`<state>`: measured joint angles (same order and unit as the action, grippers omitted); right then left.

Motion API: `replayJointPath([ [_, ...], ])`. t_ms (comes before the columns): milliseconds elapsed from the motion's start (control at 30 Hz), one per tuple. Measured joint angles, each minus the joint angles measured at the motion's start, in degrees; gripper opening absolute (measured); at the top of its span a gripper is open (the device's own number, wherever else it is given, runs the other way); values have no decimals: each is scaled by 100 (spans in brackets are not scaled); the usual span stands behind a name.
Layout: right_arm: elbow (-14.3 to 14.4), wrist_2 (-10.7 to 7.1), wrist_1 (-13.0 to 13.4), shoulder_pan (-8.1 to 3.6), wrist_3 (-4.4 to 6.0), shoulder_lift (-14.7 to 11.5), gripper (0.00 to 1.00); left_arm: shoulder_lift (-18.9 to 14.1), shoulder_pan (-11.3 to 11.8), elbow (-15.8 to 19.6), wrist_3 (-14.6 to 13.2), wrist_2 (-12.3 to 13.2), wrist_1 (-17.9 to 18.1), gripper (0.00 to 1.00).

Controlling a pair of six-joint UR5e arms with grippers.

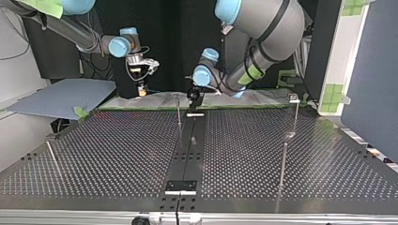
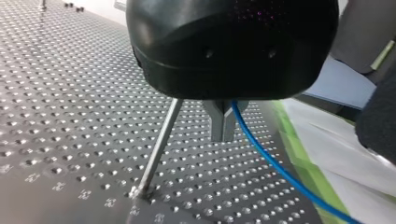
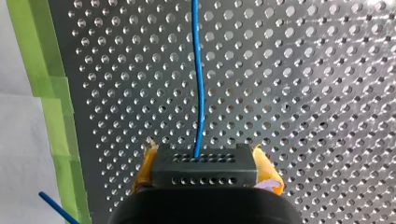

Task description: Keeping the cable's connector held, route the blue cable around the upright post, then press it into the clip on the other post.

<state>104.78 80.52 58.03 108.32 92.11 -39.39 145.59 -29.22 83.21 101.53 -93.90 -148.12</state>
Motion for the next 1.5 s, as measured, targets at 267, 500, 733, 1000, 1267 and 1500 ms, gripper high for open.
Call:
replayJointPath([
  [267, -138, -1, -120, -131, 1, 145, 0, 4, 165, 0, 253, 300, 91, 2],
  [500, -261, -7, -208, -252, 7, 162, 0, 162, 224, 0, 445, 532, 178, 2],
  [733, -372, -17, -315, -326, 10, 163, 0, 207, 260, -144, 637, 643, 205, 2],
  [1000, -469, -70, -350, -382, 10, 168, 0, 210, 279, -452, 946, 855, 203, 2],
  [1267, -670, -105, -507, -437, 13, 170, 0, 212, 297, -604, 1289, 900, 199, 2],
  [1500, -870, -143, -558, -506, 75, 171, 0, 321, 327, -633, 1400, 843, 154, 2],
])
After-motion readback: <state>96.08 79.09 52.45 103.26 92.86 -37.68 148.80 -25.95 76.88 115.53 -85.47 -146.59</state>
